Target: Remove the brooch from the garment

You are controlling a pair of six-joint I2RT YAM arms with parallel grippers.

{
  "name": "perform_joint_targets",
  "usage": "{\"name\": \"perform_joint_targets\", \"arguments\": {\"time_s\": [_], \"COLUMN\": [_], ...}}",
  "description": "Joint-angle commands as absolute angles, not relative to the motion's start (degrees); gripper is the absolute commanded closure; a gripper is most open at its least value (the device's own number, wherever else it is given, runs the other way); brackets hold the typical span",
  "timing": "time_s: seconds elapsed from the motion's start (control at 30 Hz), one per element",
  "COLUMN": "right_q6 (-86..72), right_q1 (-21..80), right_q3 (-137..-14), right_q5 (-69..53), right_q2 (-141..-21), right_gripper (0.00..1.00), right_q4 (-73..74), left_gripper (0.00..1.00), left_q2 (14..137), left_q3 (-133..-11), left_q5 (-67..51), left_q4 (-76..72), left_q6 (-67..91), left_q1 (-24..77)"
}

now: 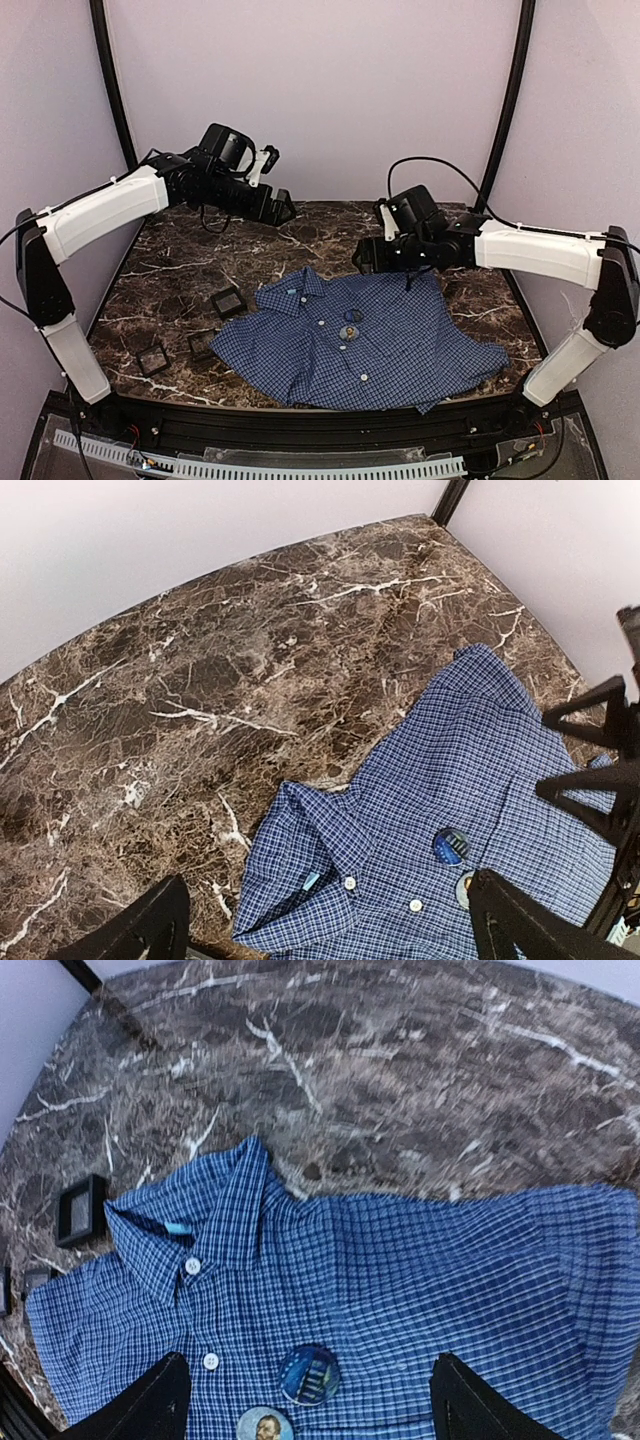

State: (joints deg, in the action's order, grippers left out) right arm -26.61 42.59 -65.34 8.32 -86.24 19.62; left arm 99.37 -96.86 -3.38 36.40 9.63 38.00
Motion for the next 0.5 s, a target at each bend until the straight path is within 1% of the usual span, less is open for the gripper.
{"name": "perform_joint_targets", "arguments": {"time_s": [0.0, 0.1, 0.23, 0.47], "right_q6": [-33.84, -36.04, -37.86, -39.49], "right_q1": [46.34, 47.38, 47.74, 48.85], "right_q3": [-68.39, -70.17, -72.12, -73.3], "right_q5": [8.42, 8.13, 8.47, 10.3], "right_q2": [-92.63, -96.49, -100.65, -105.5], "right_gripper": [0.19, 0.24, 0.34, 0.43], "right_q4": [26.12, 25.99, 27.49, 29.19], "left_gripper": [0.01, 0.01, 0.01, 0.01], "left_q2": [94.49, 92.65, 92.62, 91.96], "left_q3": [-90.11, -86.39, -85.05, -83.42], "left_q5": [-4.3, -5.86, -5.17, -7.33], "left_q4": [32.87, 29.56, 31.52, 29.99], "left_q6": [11.78, 12.61, 10.88, 12.64], "left_q1": [34.28, 33.35, 33.31, 33.3]}}
